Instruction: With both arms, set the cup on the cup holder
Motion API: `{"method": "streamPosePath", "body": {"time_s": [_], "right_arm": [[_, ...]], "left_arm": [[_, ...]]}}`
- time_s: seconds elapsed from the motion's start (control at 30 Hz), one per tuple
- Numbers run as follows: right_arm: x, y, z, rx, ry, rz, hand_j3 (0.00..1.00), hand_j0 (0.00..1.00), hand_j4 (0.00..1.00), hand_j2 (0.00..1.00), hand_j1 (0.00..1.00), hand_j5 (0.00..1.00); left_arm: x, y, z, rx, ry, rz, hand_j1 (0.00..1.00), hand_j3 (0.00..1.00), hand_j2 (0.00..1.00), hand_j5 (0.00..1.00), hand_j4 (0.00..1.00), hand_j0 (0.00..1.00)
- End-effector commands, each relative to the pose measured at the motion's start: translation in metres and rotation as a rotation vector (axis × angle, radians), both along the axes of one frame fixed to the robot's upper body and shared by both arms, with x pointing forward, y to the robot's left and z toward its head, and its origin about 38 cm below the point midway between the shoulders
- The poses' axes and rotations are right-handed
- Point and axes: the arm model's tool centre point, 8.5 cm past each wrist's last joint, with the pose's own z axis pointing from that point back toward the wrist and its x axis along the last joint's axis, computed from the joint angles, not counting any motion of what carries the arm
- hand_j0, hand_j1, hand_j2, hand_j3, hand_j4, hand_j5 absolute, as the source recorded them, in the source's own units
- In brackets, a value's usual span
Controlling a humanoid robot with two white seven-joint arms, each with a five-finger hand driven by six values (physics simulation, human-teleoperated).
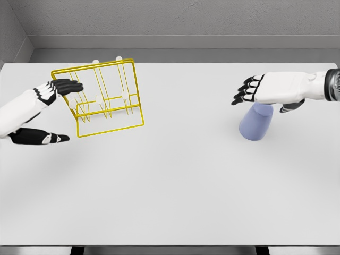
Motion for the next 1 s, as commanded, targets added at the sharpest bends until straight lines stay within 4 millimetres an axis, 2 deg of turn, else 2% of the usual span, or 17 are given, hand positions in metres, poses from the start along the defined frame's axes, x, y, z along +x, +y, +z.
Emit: {"method": "streamPosePath", "body": {"time_s": [0.0, 0.07, 0.13, 0.2, 0.27, 0.3, 0.47, 0.6, 0.8, 0.9, 0.97], "right_arm": [[0.004, -0.002, -0.004, -0.005, 0.007, -0.016, 1.00, 1.00, 1.00, 1.00, 1.00, 1.00], [0.004, -0.002, -0.005, -0.005, 0.009, -0.015, 1.00, 1.00, 1.00, 1.00, 1.00, 1.00], [0.002, -0.002, -0.011, -0.012, 0.025, -0.013, 1.00, 1.00, 1.00, 1.00, 1.00, 1.00], [0.001, -0.001, -0.015, -0.013, 0.034, -0.009, 1.00, 1.00, 1.00, 1.00, 1.00, 1.00], [-0.001, 0.004, -0.025, -0.020, 0.057, 0.004, 1.00, 1.00, 1.00, 1.00, 1.00, 1.00], [-0.001, 0.010, -0.029, -0.021, 0.067, 0.015, 1.00, 1.00, 1.00, 1.00, 1.00, 1.00], [0.005, -0.001, -0.034, -0.029, 0.078, -0.023, 1.00, 1.00, 1.00, 1.00, 1.00, 1.00], [0.009, 0.007, -0.046, -0.029, 0.100, -0.017, 1.00, 1.00, 1.00, 1.00, 1.00, 1.00], [0.009, 0.007, -0.048, -0.037, 0.105, -0.017, 1.00, 1.00, 1.00, 1.00, 1.00, 1.00], [0.009, 0.005, -0.049, -0.050, 0.098, -0.017, 0.83, 0.83, 0.83, 0.83, 0.83, 0.83], [0.010, 0.004, -0.050, -0.053, 0.099, -0.021, 0.82, 0.82, 0.82, 0.82, 0.82, 0.82]], "left_arm": [[0.000, 0.002, 0.005, -0.091, 0.027, 0.002, 1.00, 1.00, 1.00, 1.00, 1.00, 1.00], [-0.003, 0.003, -0.001, -0.181, 0.087, 0.007, 1.00, 1.00, 1.00, 1.00, 1.00, 1.00], [-0.010, -0.005, -0.025, -0.317, 0.226, -0.006, 1.00, 1.00, 1.00, 1.00, 1.00, 1.00], [-0.011, -0.006, -0.032, -0.407, 0.293, -0.003, 1.00, 1.00, 1.00, 1.00, 1.00, 1.00], [-0.012, -0.007, -0.035, -0.415, 0.306, -0.005, 1.00, 1.00, 1.00, 1.00, 1.00, 1.00], [-0.015, -0.012, -0.043, -0.414, 0.336, -0.013, 1.00, 1.00, 1.00, 1.00, 1.00, 1.00], [-0.020, -0.019, -0.056, -0.421, 0.389, -0.029, 1.00, 1.00, 1.00, 1.00, 1.00, 1.00], [-0.027, -0.027, -0.071, -0.431, 0.447, -0.042, 1.00, 1.00, 1.00, 1.00, 1.00, 1.00], [-0.038, -0.029, -0.088, -0.421, 0.536, -0.044, 1.00, 1.00, 1.00, 1.00, 1.00, 1.00], [-0.044, -0.029, -0.096, -0.412, 0.579, -0.044, 1.00, 1.00, 1.00, 1.00, 1.00, 1.00], [-0.046, -0.030, -0.100, -0.430, 0.606, -0.043, 1.00, 1.00, 1.00, 1.00, 1.00, 1.00]]}}
